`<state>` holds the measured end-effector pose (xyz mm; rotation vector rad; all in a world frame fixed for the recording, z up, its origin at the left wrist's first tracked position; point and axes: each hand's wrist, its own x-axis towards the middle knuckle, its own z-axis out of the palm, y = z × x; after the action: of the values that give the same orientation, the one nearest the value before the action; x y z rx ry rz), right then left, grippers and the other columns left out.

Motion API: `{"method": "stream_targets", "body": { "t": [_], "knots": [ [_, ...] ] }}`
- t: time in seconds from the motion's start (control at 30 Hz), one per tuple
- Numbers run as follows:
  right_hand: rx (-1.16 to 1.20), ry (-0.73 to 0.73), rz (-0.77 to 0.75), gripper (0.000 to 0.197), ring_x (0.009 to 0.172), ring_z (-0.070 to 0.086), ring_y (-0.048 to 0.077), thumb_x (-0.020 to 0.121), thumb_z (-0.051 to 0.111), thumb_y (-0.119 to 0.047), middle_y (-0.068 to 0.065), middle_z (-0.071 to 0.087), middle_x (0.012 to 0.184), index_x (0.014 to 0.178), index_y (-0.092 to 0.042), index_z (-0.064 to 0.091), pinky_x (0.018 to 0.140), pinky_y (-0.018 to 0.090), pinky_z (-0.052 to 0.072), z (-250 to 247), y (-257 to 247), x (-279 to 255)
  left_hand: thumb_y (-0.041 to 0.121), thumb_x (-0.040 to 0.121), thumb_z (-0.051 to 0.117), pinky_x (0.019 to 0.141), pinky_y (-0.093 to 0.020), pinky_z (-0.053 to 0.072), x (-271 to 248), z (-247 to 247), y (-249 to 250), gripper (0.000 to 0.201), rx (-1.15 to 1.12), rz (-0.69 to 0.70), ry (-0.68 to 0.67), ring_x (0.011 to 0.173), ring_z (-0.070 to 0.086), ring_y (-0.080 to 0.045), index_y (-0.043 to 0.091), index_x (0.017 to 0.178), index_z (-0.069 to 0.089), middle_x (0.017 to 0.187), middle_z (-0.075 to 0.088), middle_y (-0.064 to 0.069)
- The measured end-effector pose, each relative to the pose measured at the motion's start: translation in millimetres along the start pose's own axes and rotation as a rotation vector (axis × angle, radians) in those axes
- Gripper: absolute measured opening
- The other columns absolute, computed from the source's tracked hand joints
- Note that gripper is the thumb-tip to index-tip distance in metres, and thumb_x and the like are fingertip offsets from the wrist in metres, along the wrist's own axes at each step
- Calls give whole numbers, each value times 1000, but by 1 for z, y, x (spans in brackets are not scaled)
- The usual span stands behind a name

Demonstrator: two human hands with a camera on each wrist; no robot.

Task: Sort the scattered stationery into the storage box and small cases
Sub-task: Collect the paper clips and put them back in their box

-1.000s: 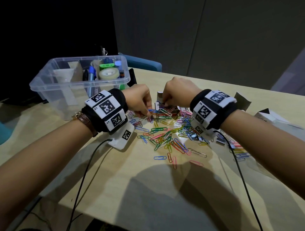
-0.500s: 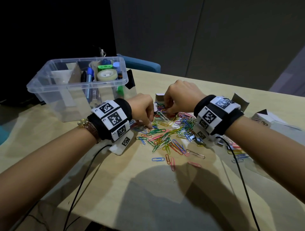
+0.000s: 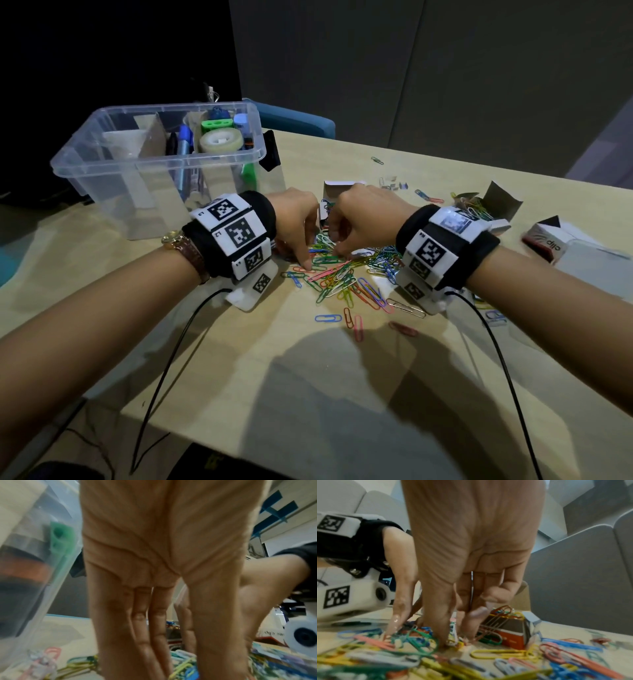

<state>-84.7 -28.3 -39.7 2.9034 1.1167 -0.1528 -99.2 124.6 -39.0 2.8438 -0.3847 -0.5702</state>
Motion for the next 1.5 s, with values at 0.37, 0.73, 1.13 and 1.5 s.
{"method": "stream_targets", "body": {
  "t": [0.37, 0.73, 1.13, 1.5],
  "knots": [
    [-3, -63, -2, 17, 70, 55, 12, 78, 75, -27, -15, 54, 62, 68, -27, 61, 51, 21, 32, -1, 12, -16, -1, 75, 78, 57, -25, 58, -4, 1, -8, 9, -191, 59, -43, 49, 63, -10, -2, 80, 72, 69, 70, -9],
    [-201, 217, 101, 4, 82, 64, 24, 82, 69, -31, -6, 66, 82, 83, -28, 71, 63, 28, 35, -36, 28, 6, -2, 80, 73, 58, -21, 59, 1, -26, -7, 6, -384, 41, 233, 64, 67, -17, -4, 84, 69, 74, 68, -11],
    [-27, 172, 112, 24, 80, 55, 14, 76, 77, -42, -12, 59, 81, 98, -33, 75, 63, 27, 35, -45, 34, 11, 2, 83, 72, 58, -20, 58, 8, -34, -7, 12, -432, 70, 381, 59, 66, -10, -6, 92, 69, 82, 70, -16],
    [194, 155, 157, 10, 69, 56, 10, 80, 76, -34, -14, 64, 71, 84, -26, 78, 60, 27, 41, -29, 33, 7, 0, 80, 75, 63, -28, 61, 15, -30, 6, 10, -443, 73, 412, 63, 68, -16, -6, 86, 70, 74, 68, -13]
  ]
}}
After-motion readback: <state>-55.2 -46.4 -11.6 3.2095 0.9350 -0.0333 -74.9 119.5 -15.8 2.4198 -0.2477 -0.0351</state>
